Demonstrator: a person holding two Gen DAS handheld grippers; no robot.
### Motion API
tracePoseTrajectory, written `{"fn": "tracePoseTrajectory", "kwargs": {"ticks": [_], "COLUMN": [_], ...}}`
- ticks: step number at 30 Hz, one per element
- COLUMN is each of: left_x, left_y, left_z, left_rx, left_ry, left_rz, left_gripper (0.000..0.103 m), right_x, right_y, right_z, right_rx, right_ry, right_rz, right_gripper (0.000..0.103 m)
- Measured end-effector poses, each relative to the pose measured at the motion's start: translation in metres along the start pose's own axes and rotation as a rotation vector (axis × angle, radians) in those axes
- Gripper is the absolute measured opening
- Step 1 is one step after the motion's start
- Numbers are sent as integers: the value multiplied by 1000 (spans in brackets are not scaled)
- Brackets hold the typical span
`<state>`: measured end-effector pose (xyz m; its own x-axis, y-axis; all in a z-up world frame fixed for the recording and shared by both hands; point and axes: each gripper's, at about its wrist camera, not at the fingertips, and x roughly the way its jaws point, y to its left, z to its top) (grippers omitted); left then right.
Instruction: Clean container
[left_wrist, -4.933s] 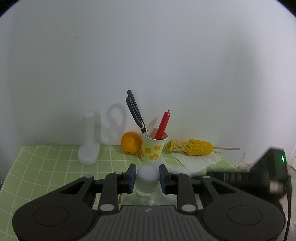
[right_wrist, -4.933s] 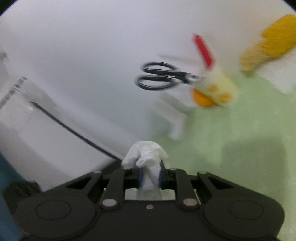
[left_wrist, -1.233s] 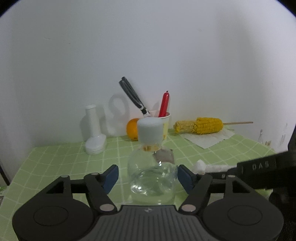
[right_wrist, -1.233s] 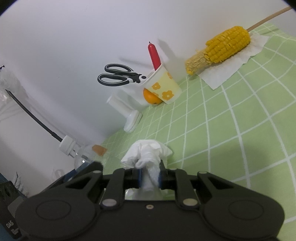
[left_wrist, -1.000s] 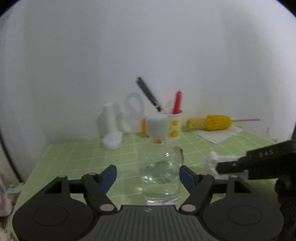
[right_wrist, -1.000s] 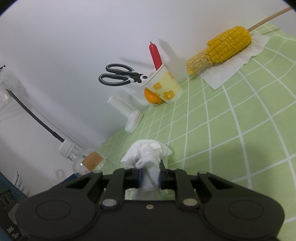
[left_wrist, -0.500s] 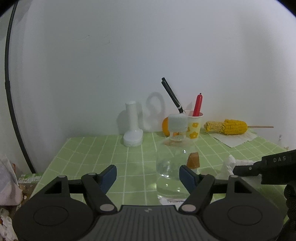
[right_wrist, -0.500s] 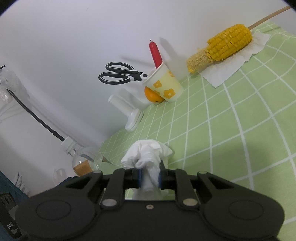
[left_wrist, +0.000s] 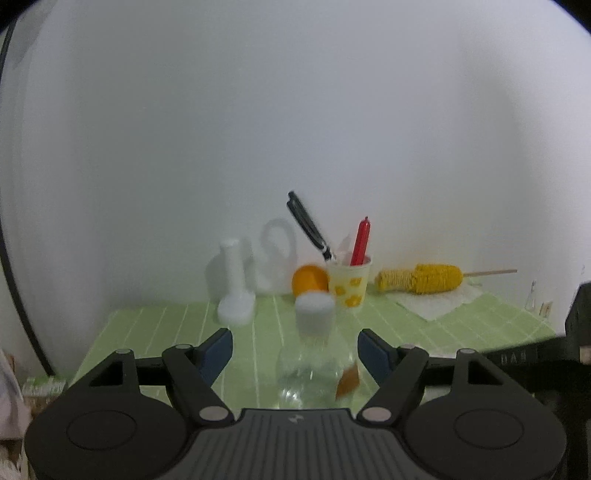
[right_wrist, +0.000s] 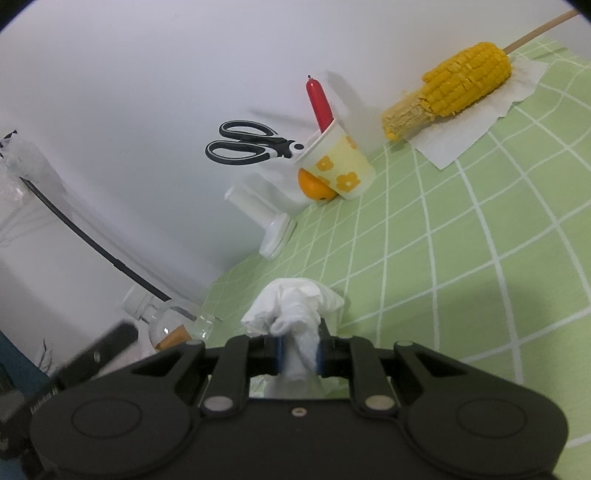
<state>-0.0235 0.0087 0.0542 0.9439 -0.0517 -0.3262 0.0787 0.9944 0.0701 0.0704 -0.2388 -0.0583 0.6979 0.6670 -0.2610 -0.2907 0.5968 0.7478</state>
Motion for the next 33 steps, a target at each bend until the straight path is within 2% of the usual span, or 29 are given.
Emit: {"fn": "tracePoseTrajectory", "kwargs": {"ticks": [2, 6, 8, 10, 14, 19, 24, 27, 29, 33], "left_x": [7, 16, 20, 23, 23, 26, 30, 33, 33, 33], "left_y": [-3, -5, -7, -9, -6, -6, -9, -22, -29, -27], "left_z": [5, 7, 6, 5, 6, 12, 17, 19, 20, 19], "left_rx": [5, -25, -26, -21, -64, -102, -190, -155, -134, -156], "left_ry": [-3, 3, 16, 32, 32, 46, 69, 61, 59, 62], "left_rz": [-1, -32, -40, -42, -44, -59, -119, -127, -135, -114], "left_gripper": [74, 55, 51, 41, 28, 28, 28, 28, 29, 28], "right_x": [0, 2, 4, 7, 8, 6, 4, 3, 4, 21], "right_y": [0, 0, -2, -3, -2, 0, 3, 6, 14, 22], "right_z": [0, -2, -3, -5, -6, -5, 0, 10, 19, 32], "right_rx": [8, 46, 78, 109, 120, 120, 153, 235, 219, 201], "right_ry": [-1, 5, 10, 17, 20, 11, -15, -62, -80, -52], "right_rz": [11, 51, 77, 103, 123, 139, 188, 297, 346, 356], "right_gripper": [16, 16, 16, 16, 16, 16, 16, 16, 16, 16]}}
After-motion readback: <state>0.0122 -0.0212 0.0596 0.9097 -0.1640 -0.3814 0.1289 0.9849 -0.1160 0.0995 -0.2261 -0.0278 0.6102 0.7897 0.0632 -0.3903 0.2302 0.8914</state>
